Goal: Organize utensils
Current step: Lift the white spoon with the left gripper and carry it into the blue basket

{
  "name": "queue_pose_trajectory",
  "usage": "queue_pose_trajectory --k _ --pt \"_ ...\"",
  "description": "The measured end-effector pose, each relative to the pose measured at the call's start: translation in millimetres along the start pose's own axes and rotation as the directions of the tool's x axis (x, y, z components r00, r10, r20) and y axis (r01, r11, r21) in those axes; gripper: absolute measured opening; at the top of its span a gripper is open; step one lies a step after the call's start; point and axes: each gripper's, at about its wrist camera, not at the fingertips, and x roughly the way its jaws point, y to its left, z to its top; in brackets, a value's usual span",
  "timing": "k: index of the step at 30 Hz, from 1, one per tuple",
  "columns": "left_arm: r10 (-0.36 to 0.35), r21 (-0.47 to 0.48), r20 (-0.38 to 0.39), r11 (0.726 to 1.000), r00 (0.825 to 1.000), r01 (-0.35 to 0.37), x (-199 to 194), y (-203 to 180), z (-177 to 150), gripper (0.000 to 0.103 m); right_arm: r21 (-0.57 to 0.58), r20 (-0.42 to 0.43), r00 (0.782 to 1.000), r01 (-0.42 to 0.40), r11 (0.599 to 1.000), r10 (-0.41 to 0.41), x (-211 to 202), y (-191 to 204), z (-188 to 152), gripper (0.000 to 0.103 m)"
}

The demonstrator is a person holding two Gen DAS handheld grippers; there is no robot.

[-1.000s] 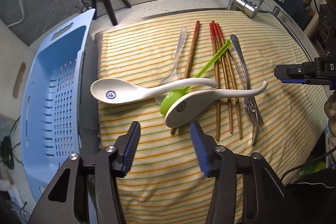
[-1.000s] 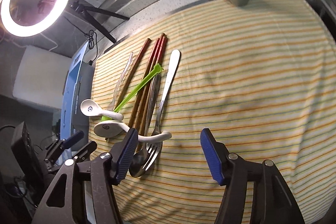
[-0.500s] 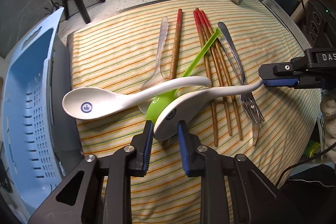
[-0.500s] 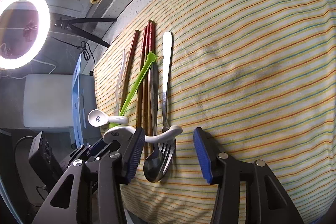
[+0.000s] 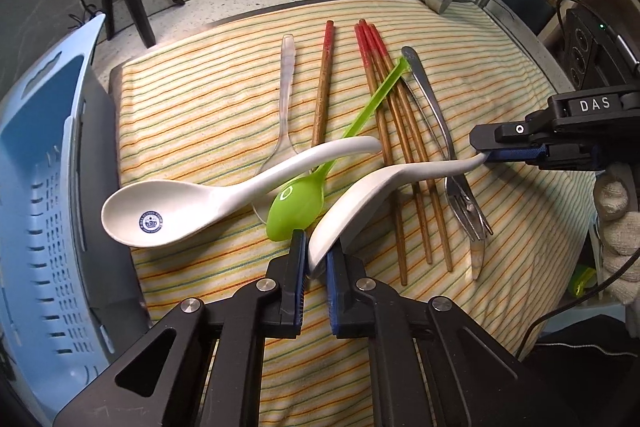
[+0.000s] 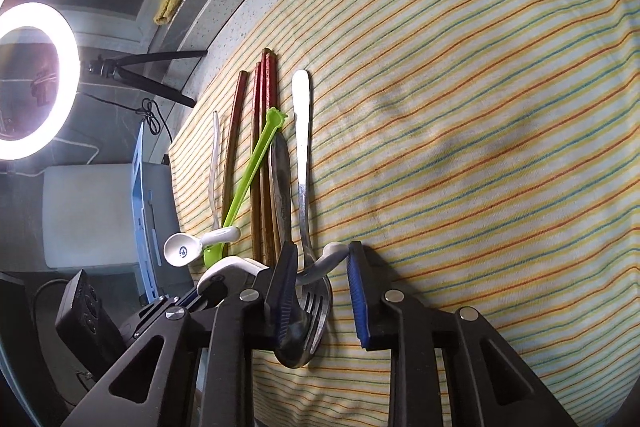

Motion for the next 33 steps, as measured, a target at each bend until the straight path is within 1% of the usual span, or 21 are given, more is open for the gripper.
queue_pose_trajectory --k 6,9,12,17,21,24,27,30,33 --pt "-0.023 -0.027 0.042 0.999 0.999 0.024 -11.9 0.3 -4.0 0.007 -0.019 0.026 1.0 -0.012 1.0 0.012 -14.9 10.5 2.3 0.02" --pt "-0.018 -0.049 0.077 0.999 0.997 0.022 -23.7 5.8 -4.7 0.007 -0.043 0.034 0.999 -0.026 0.999 0.028 -20.6 24.8 3.9 0.019" --pt "-0.002 -0.072 0.11 0.997 0.994 0.01 -38.6 15.4 -5.8 0.007 -0.089 0.036 0.998 -0.04 0.995 0.043 -22.5 48.2 5.4 0.019" --pt "0.058 -0.139 0.176 0.99 0.983 -0.034 -69.6 47.0 -13.2 0.007 -0.174 0.01 0.996 -0.082 0.981 0.085 -11.4 97.2 6.9 0.019" --pt "0.113 -0.203 0.203 0.977 0.973 -0.071 -90.9 79.3 -29.1 0.006 -0.272 -0.032 0.993 -0.119 0.955 0.115 12.3 152.4 4.4 0.018" --pt "0.157 -0.263 0.2 0.959 0.967 -0.101 -100.5 109.0 -46.7 0.006 -0.343 -0.071 0.99 -0.135 0.93 0.118 37.8 192.9 0.8 0.017" --pt "0.183 -0.318 0.19 0.941 0.965 -0.116 -104.7 133.4 -62.8 0.006 -0.387 -0.112 0.988 -0.145 0.911 0.11 66.3 226.1 -2.1 0.017" --pt "0.205 -0.358 0.17 0.924 0.964 -0.134 -102.0 156.5 -74.0 0.006 -0.41 -0.149 0.985 -0.145 0.901 0.091 96.4 249.5 -2.4 0.016" --pt "0.221 -0.375 0.147 0.914 0.964 -0.152 -96.5 172.0 -79.7 0.006 -0.421 -0.182 0.981 -0.135 0.897 0.062 124.1 267.5 0.5 0.015"
